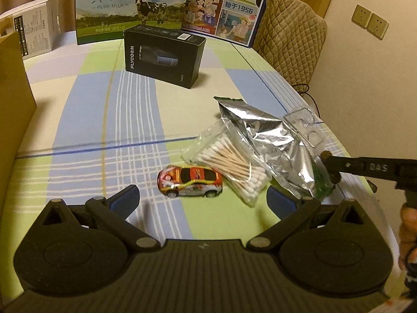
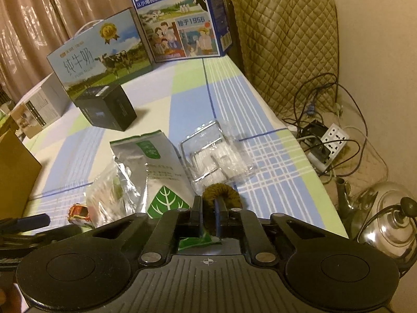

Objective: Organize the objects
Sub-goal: 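Grasp the brown fuzzy ring with the right tool while the left tool grasps the toy race car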

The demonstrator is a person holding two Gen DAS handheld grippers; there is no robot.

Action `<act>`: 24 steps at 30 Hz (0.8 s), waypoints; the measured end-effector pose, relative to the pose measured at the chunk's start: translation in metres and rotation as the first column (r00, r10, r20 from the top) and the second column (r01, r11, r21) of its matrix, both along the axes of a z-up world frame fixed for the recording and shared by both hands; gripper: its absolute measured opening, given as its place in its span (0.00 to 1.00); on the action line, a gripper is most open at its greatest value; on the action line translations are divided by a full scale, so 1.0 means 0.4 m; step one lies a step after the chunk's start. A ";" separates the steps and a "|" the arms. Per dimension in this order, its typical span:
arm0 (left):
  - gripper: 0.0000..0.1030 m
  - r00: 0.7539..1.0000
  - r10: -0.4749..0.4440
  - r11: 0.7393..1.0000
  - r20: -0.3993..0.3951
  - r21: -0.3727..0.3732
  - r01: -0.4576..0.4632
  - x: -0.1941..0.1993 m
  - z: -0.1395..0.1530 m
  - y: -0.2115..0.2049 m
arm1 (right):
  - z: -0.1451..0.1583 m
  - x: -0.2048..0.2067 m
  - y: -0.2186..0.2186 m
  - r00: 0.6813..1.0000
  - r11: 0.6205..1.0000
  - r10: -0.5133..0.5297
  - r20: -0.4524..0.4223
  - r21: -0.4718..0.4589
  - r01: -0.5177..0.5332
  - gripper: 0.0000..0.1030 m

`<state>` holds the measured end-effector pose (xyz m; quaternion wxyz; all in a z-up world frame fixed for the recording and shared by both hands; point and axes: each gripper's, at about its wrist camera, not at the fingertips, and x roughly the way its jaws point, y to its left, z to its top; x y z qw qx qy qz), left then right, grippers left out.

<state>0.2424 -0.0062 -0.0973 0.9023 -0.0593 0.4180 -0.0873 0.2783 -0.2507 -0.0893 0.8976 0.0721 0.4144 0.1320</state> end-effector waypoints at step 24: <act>0.59 1.000 0.011 0.997 0.015 0.079 -0.013 0.041 -0.057 -0.011 | 0.012 -0.004 -0.006 1.000 1.000 -0.008 0.027 0.016 0.008 0.05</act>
